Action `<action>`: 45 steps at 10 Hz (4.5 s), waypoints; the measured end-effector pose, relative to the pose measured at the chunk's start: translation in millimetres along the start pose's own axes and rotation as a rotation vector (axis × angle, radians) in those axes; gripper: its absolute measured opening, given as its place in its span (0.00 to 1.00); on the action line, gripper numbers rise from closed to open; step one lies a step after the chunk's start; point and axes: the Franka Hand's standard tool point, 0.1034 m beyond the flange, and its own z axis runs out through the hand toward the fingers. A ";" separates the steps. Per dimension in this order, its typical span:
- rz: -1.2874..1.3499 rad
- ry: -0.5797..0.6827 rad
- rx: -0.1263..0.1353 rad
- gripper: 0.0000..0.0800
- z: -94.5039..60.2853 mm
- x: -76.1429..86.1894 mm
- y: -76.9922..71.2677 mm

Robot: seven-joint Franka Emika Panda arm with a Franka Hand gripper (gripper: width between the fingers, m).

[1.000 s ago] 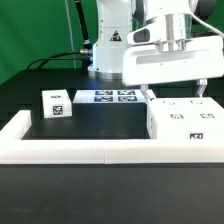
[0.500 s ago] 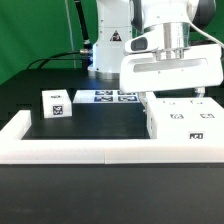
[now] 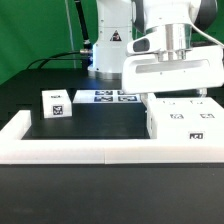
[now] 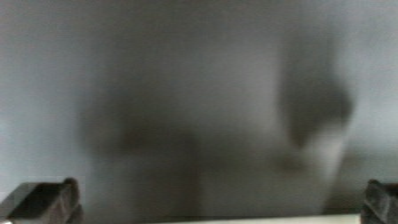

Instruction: Assemble cabinet

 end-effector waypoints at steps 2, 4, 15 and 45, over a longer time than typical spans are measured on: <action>-0.018 0.020 0.001 1.00 3.4 1.8 -4.7; -0.032 0.030 0.000 1.00 3.6 3.0 -3.8; -0.074 0.046 -0.012 0.03 4.9 4.3 12.8; -0.107 -0.128 0.045 0.00 -106.8 90.8 6.3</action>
Offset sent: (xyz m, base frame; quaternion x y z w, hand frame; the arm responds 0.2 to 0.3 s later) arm 0.0046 0.0001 -0.0145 -0.0039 0.0168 0.0238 0.9996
